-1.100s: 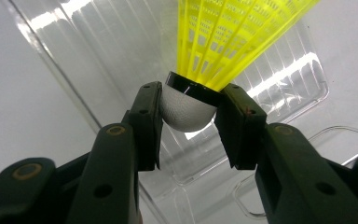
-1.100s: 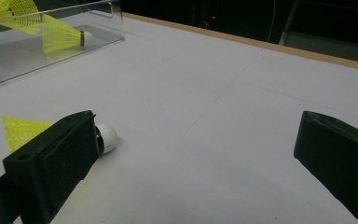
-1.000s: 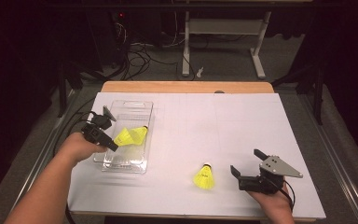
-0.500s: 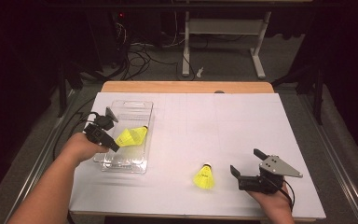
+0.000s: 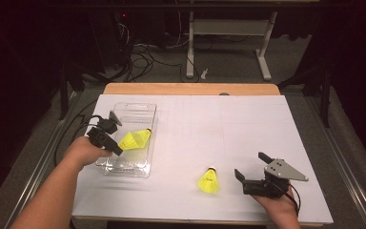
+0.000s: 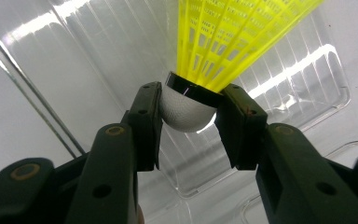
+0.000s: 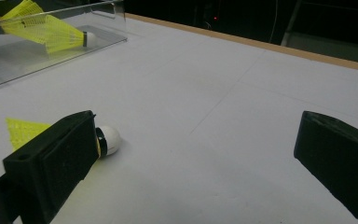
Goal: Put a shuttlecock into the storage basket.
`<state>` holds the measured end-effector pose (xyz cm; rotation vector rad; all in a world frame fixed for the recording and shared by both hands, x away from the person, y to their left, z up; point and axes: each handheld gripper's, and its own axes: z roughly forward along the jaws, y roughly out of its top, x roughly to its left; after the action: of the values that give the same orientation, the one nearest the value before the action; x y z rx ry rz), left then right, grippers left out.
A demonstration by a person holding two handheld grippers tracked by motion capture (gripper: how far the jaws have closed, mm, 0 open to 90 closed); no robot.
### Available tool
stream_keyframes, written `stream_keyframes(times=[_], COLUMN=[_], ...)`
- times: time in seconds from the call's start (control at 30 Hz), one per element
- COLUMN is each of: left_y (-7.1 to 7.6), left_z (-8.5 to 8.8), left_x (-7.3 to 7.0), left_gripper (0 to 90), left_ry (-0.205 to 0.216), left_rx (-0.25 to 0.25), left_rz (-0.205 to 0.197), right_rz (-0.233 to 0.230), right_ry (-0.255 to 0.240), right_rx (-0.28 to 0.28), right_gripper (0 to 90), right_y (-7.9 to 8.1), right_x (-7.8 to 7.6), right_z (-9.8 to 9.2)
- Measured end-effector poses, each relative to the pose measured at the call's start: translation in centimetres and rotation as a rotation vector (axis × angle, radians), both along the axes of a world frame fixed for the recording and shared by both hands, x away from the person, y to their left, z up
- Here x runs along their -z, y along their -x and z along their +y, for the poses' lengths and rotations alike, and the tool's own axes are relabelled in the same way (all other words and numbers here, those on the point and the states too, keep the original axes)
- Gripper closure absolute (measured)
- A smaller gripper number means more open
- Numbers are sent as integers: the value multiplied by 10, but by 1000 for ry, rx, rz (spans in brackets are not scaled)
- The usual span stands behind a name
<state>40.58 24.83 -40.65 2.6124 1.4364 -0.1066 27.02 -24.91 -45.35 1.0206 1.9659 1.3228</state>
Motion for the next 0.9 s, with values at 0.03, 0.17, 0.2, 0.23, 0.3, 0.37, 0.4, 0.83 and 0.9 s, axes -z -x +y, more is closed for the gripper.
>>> stream_keyframes(times=[0.03,0.17,0.2,0.23,0.3,0.37,0.4,0.83,0.9], left_y=[0,0,0,0,0,0,0,7,9], left_z=[0,-1,-1,-1,0,1,1,-4,-6], left_x=[0,1,1,1,0,0,0,-12,-16], left_gripper=[611,611,611,610,610,609,608,391,373], left_ry=[-1,0,0,1,2,3,5,58,60], left_rx=[0,-1,-1,0,-4,-3,-3,37,45], left_rz=[0,-1,-1,-1,-2,-2,-1,4,3], right_rz=[0,0,0,0,1,2,1,-5,-5], right_ry=[0,-1,-2,-2,-3,-5,-7,-12,-13], right_rx=[0,2,2,2,1,2,3,6,6], right_gripper=[3,3,3,3,3,3,3,3,3], right_y=[0,0,0,0,0,0,0,1,1], right_x=[0,0,0,0,0,-1,-1,-2,-2], right_z=[0,0,0,0,-1,-1,-1,-1,0])
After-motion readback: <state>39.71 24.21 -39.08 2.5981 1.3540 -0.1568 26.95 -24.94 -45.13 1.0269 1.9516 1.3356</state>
